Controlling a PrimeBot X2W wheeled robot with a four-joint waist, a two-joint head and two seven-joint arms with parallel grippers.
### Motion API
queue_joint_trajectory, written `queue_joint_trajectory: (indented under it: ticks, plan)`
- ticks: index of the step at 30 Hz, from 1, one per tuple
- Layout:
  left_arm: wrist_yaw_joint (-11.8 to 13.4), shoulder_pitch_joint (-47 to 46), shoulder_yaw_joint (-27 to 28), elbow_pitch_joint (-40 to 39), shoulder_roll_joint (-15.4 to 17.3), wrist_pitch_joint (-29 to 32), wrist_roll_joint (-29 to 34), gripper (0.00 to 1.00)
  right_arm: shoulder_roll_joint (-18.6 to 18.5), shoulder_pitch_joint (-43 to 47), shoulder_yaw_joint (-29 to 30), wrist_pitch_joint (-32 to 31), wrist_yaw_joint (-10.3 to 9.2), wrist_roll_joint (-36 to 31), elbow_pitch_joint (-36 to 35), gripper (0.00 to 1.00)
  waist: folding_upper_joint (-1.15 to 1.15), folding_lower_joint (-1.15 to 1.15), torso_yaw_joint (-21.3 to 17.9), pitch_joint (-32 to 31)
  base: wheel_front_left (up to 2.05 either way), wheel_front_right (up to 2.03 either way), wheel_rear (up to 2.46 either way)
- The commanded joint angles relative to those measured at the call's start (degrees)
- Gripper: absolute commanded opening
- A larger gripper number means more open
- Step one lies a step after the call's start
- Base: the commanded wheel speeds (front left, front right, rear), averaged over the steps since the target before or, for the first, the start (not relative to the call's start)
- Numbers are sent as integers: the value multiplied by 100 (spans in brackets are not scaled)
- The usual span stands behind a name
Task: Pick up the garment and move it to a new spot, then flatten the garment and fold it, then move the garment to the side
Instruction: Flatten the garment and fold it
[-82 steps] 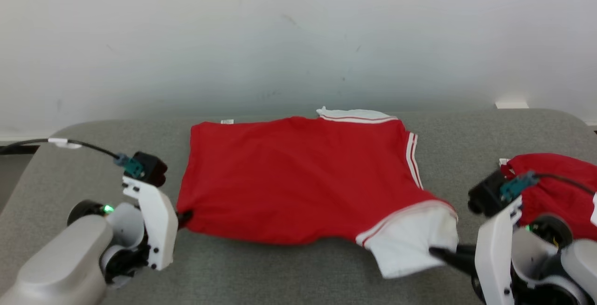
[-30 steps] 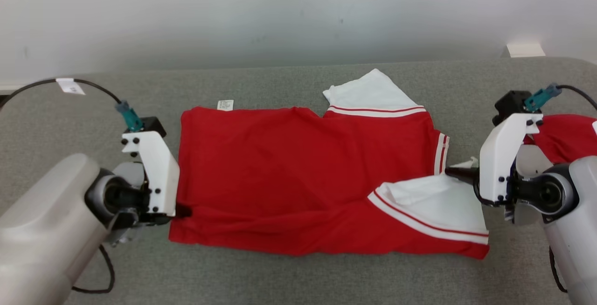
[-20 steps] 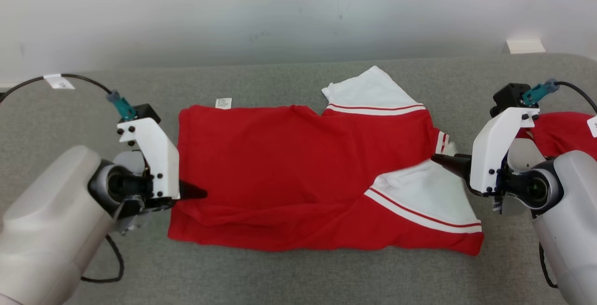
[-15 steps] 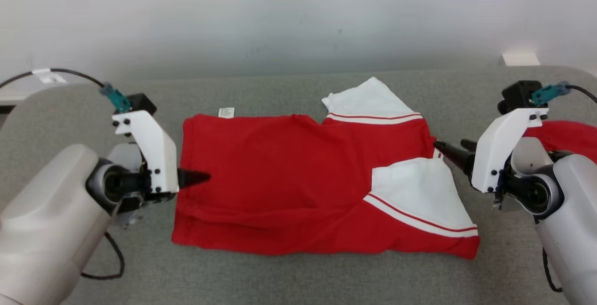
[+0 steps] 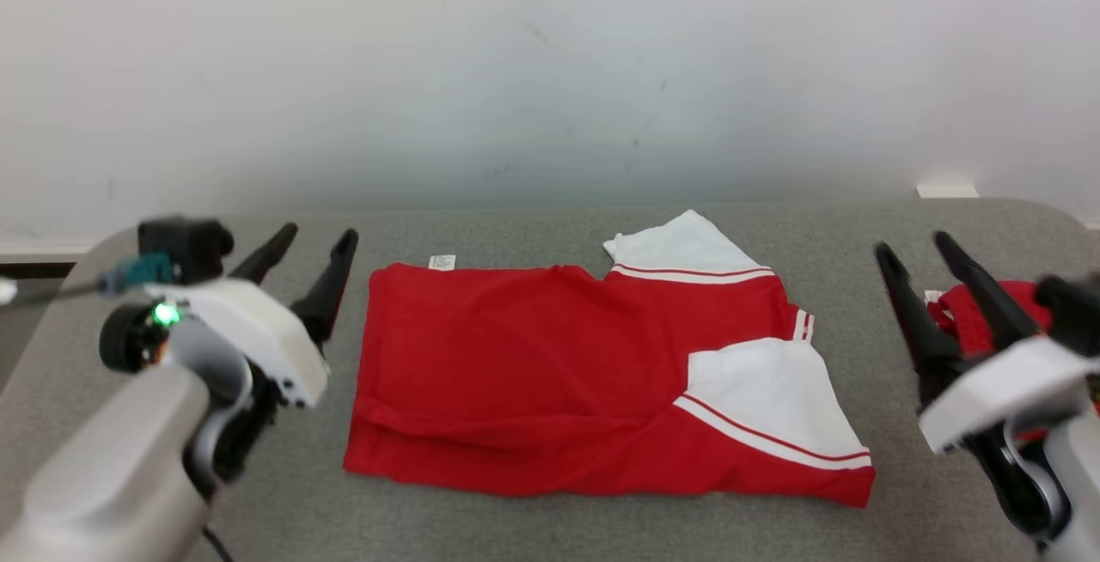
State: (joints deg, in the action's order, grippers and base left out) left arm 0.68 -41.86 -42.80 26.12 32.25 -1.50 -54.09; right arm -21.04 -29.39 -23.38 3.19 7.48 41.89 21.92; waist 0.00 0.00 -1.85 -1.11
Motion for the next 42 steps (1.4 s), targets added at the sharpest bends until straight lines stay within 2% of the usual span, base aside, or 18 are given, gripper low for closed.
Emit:
queue_joint_trajectory:
  ticks: [1, 4, 7, 10, 12, 14, 19, 25, 31, 38, 39, 40, 41, 42]
  plan:
    - [168, 276, 5, -140, 35, -332, 178, 100, -132, 247, 103, 320, -1, -259, -46, 100, 0, 0, 32, -48, 0, 0, 0]
    - [746, 833, -28, -478, 84, -1045, 604, 100, -84, 805, 493, 915, 0, -628, -156, 100, 0, 0, 73, -83, 0, 0, 0]
    - [1191, 1460, 98, -940, 3, -1315, 834, 100, 104, 1392, 1014, 1111, -1, -928, -283, 100, 0, 0, 78, -63, 0, 0, 0]
    - [1447, 2136, 256, -1272, -146, -1361, 948, 100, 410, 1916, 1399, 1146, -1, -975, -254, 100, 0, 0, 86, -30, 0, 0, 0]
    - [1498, 2463, 360, -1351, -248, -1365, 1021, 100, 535, 2139, 1403, 1113, -1, -959, -181, 100, 0, 0, 93, 8, 0, 0, 0]
    - [1475, 2745, 453, -1302, -380, -1367, 1101, 100, 614, 2244, 1350, 1037, -1, -890, -18, 100, 0, 0, 60, 46, 0, 0, 0]
    - [1160, 2946, 470, -667, -591, -1364, 1144, 100, 730, 1964, 1084, 701, 0, -662, 642, 100, 0, 0, 27, 124, 0, 0, 0]
    - [800, 2470, 299, 302, -866, -1237, 1202, 100, 767, 1513, 543, 103, -1, -210, 1490, 100, 0, 0, 78, 163, 0, 0, 0]
    - [570, 1963, 276, 1231, -1152, -1127, 1084, 100, 906, 1089, 222, -18, -1, 63, 2060, 100, 0, 0, 70, 244, 0, 0, 0]
    - [221, 1394, 205, 2176, -1407, -958, 1047, 100, 953, 723, -242, -28, -1, 268, 2406, 100, 0, 0, 16, 417, 0, 0, 0]
    - [167, 1333, 191, 2271, -1434, -939, 1038, 93, 955, 693, -312, -16, -1, 291, 2426, 96, 0, 0, 8, 429, 0, 0, 0]
    - [111, 1270, 180, 2363, -1456, -927, 1031, 48, 957, 660, -375, -9, -1, 324, 2442, 63, 0, 0, -2, 440, 0, 0, 0]
    - [64, 1215, 159, 2447, -1482, -924, 1032, 3, 960, 625, -438, -2, -1, 369, 2456, 38, 0, 0, -12, 450, 0, 0, 0]
    - [39, 1174, 144, 2541, -1497, -911, 1035, 0, 957, 595, -501, 14, -1, 402, 2475, 22, 0, 0, -21, 453, 0, 0, 0]
